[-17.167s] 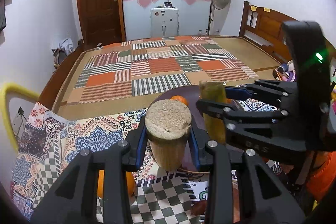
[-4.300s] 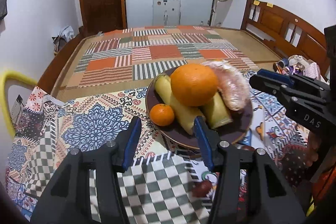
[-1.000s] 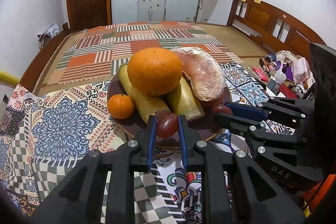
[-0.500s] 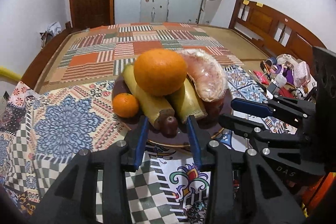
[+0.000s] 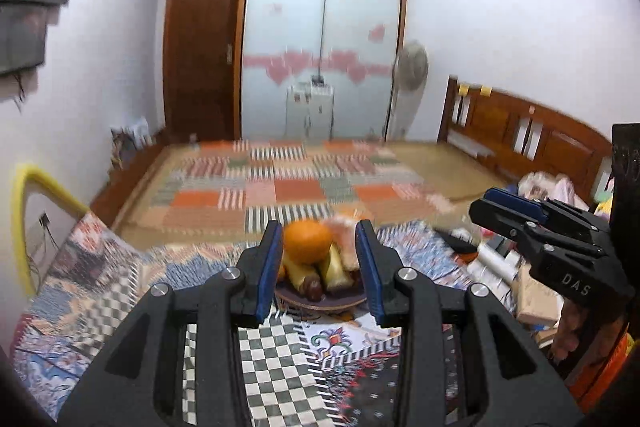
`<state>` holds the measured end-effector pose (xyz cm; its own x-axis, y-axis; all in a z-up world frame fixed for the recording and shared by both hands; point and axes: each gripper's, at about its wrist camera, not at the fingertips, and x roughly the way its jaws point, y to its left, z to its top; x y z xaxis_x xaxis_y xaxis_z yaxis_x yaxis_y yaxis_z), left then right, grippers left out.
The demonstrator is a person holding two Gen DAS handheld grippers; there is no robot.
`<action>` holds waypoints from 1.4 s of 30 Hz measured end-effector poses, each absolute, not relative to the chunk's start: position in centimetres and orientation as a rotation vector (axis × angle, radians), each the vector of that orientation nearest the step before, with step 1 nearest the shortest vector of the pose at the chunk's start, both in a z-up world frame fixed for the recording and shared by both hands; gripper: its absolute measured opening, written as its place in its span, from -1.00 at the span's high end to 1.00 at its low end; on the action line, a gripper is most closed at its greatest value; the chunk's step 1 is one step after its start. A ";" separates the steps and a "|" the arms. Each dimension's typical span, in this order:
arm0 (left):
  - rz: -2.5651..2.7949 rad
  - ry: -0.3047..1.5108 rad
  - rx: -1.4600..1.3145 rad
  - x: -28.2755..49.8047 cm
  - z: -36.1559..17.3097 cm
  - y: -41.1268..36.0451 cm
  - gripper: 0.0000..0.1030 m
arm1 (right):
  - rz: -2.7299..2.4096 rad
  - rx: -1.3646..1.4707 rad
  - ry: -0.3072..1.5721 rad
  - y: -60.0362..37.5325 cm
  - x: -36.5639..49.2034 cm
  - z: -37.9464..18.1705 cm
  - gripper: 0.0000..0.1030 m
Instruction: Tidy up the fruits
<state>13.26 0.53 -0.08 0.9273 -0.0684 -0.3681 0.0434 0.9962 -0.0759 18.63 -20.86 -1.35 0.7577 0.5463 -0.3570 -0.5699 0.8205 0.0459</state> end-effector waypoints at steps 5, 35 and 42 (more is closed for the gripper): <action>-0.046 0.258 -0.052 7.6 3.2 -0.5 0.24 | 0.600 -0.030 0.236 -22.2 13.3 2.1 0.38; 0.002 0.111 -0.002 -2.2 4.1 -3.5 -0.99 | 0.470 -0.014 0.080 -23.3 5.4 2.5 -1.00; 0.001 0.123 -0.012 -1.9 3.8 -3.3 -1.00 | 0.467 -0.019 0.084 -23.2 5.3 2.4 -1.00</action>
